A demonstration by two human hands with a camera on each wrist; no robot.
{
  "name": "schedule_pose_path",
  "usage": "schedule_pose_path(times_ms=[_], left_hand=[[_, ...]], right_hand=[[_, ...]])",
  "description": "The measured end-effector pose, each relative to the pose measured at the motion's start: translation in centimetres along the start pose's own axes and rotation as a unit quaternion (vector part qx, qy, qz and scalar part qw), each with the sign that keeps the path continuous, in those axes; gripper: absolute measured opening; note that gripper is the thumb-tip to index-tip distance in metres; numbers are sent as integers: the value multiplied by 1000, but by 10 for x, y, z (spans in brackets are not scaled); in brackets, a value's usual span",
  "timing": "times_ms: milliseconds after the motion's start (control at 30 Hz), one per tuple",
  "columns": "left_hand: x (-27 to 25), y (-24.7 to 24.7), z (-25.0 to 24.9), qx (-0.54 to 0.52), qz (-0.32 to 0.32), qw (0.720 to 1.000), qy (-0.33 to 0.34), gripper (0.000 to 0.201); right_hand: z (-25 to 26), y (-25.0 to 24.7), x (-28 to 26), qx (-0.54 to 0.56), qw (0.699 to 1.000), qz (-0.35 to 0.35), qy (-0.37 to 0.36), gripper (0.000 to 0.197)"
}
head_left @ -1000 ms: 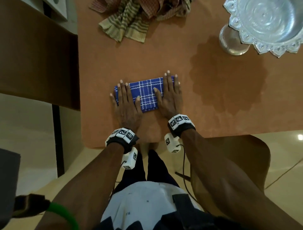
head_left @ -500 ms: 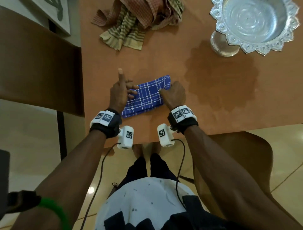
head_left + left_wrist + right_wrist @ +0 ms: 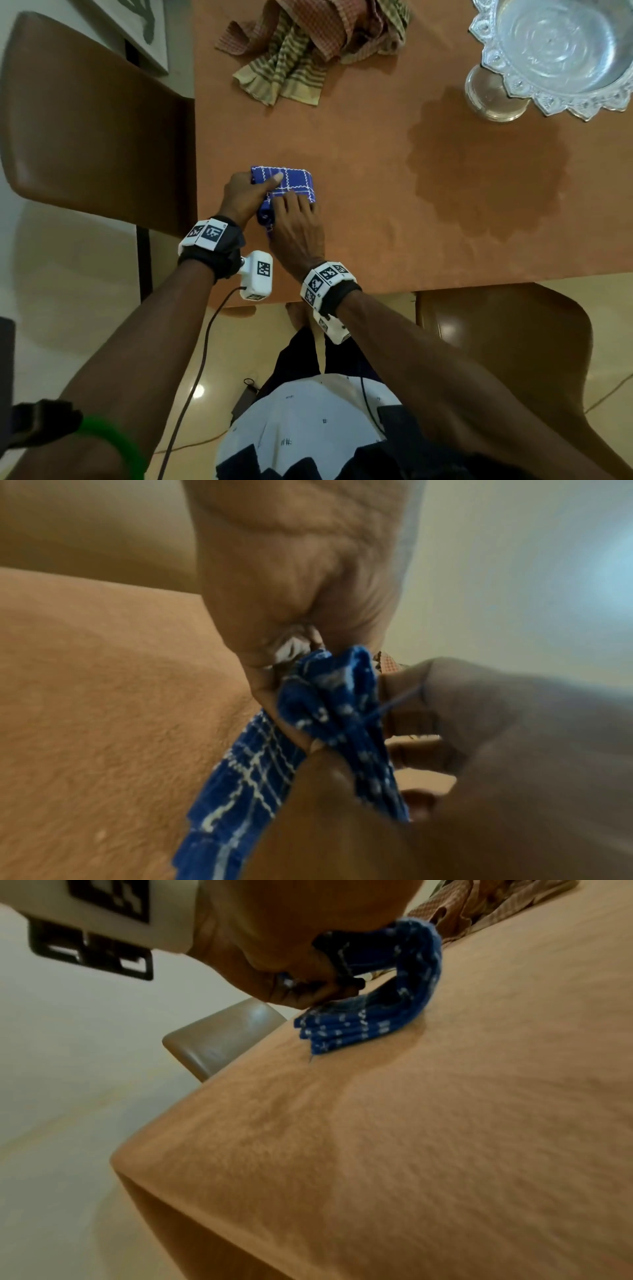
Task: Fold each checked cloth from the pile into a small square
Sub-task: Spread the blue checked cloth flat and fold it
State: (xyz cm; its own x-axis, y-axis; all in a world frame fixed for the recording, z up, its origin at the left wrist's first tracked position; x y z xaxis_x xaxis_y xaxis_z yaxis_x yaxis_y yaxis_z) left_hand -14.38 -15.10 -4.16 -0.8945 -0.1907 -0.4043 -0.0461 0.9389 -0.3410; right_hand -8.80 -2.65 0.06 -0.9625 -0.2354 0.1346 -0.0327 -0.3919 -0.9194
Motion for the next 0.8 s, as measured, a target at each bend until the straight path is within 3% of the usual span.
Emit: schedule_pose_path(times_ms=[67,133,233,333,633,733,800], left_hand=[[-1,0,1,25,-7,1000,-1,42],[-4,1,-2,51,-4,999,11,34],[-10,2,-8,46,-10,999,27,33],[-16,5,-8,10,-19,1000,23,35],[-30,5,-5,63,-181,980,55,44],[-36,3,-9,157,-235,958,55,60],[-42,8,-21,264,-267,919,123,62]], right_hand=[[-7,5,-4,-16,1000,0,-23,24],[-20,10,-8,-28,999,11,-29,33],[-37,17,-13,-13,999,26,-46,46],[-51,23,-17,2,998,35,-61,45],[-60,25,-18,0,994,73,-85,47],[-62,28,-18,-18,992,79,-95,50],[-61,27,-22,-17,992,85,-95,55]])
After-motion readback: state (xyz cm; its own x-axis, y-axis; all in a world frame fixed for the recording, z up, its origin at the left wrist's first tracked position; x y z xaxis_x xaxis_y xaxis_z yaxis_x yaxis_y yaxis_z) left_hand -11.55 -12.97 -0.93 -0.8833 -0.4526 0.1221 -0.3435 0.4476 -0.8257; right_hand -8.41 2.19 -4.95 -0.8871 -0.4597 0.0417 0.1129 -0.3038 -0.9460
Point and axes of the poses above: each hand's wrist, its own x-axis towards the middle knuckle, its own y-axis out of the palm, z = x × y, the point moved 5 cm from there along x, towards the middle knuckle, and after that the axes turned 5 degrees about y, right-handed, at the moved point
